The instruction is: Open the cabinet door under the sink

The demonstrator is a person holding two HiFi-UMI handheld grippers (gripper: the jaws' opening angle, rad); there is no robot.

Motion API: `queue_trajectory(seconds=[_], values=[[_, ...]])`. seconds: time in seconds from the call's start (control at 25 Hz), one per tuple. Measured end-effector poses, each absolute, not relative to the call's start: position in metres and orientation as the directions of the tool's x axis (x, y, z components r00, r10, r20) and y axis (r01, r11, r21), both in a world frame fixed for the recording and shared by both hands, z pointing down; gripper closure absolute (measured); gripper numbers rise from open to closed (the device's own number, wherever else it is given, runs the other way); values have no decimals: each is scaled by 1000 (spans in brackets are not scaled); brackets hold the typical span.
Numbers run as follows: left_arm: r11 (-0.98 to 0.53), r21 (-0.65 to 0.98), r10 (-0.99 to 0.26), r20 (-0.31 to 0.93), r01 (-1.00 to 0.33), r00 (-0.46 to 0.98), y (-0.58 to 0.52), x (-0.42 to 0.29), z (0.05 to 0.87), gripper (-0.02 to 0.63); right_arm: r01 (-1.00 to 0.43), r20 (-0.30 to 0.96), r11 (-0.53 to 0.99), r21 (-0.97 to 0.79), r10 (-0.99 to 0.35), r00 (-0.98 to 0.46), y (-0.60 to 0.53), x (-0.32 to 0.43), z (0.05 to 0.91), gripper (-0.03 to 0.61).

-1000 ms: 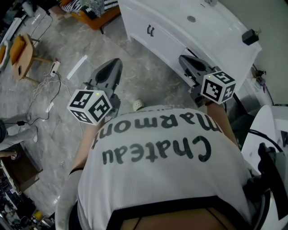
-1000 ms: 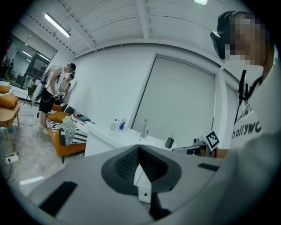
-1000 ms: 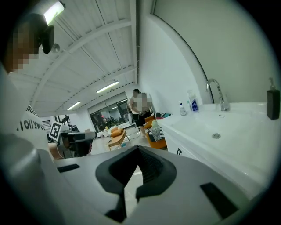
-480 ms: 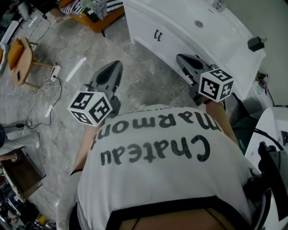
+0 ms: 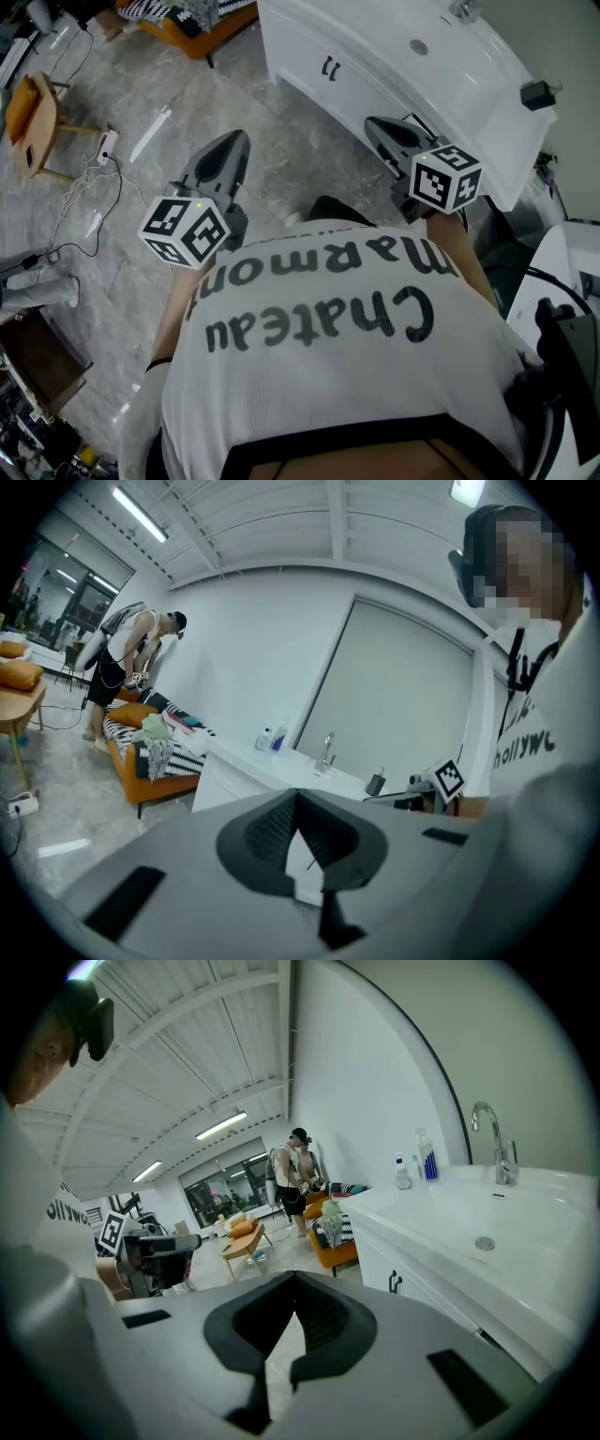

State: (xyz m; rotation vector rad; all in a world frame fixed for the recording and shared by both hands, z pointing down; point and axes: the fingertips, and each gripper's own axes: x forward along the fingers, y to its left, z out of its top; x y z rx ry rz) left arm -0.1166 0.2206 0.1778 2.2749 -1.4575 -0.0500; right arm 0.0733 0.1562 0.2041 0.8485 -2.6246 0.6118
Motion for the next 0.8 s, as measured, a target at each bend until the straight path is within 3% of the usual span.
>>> queue_trajectory(seconds=[0.36,0.8], values=[[-362,336,-854,256,-870,454,189,-117,185,606,-627,378,645,-437,-501,-778,108,73,226,574],[-382,345,-811,320,-857,490,65,-140,200,606,-630,462,674,-386,-450,-764,11,40,270,574]])
